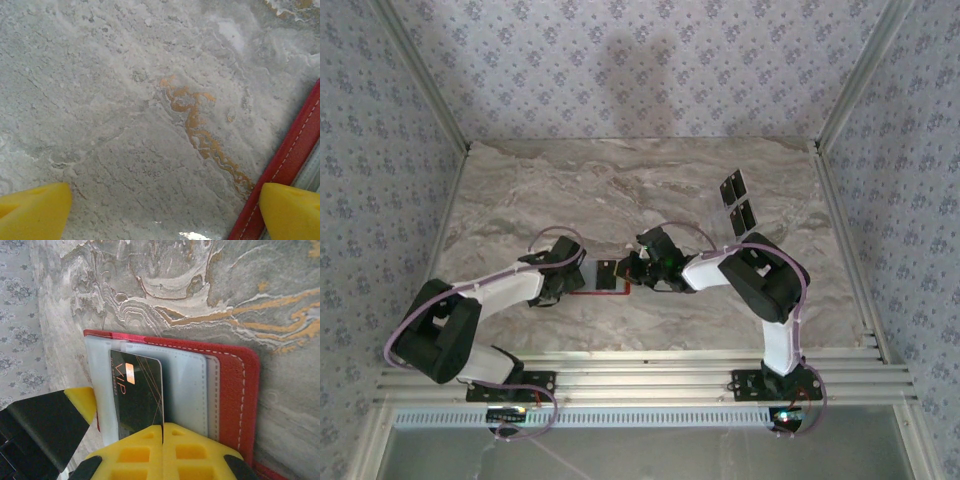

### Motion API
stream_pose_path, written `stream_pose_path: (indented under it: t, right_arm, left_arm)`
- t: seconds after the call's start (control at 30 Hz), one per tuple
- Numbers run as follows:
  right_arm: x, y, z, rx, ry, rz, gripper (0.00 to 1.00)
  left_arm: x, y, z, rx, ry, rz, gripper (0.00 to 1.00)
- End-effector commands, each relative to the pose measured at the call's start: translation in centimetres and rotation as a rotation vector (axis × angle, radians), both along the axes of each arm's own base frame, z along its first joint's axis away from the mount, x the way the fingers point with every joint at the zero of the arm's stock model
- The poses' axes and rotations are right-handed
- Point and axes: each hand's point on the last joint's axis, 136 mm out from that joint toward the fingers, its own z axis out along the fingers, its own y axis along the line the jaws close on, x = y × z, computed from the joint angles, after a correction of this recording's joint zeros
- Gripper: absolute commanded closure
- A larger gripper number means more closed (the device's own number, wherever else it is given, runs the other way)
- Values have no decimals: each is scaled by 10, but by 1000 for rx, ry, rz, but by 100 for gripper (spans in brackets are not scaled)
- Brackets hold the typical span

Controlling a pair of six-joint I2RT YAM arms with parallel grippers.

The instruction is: Put the credit cards into the card holder

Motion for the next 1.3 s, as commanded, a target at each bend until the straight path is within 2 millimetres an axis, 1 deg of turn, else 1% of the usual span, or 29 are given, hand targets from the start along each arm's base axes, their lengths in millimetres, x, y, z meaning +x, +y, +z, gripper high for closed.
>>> stream_pose_path:
  t: [0.0,0.37,0.73,0.83,0.87,0.9,1.0,1.03,1.13,1.27]
  right_arm:
    - [-7,-1,-22,-55,52,0,94]
    - [-8,6,-23,-61,58,19,96]
    - [-10,29,-17,-62,57,79,96]
    - [-11,34,-15,-62,53,90,95]
    - [-12,35,-15,-64,53,96,92]
    - [-13,36,-15,-67,53,103,87]
    - [-15,32,-17,-82,52,98,64]
    - [-16,29,-18,-89,50,94,58]
    - [-17,17,-21,-108,53,74,50]
    - [-18,4,-25,-140,63,63,47]
  left_arm:
    - [-26,13,-17,40,108,-7,3]
    - [-27,12,-19,38,111,-10,3]
    - [-28,10,-20,31,110,-10,3]
    - [-28,9,-20,28,108,-12,3]
    - [-28,8,-21,27,110,-13,3]
    - [-28,8,-20,25,108,-13,3]
    - [-28,8,-19,27,107,-15,3]
    - [-28,7,-18,25,104,-15,3]
    - [-27,6,-16,18,96,-16,3]
    - [-26,4,-13,12,88,-18,3]
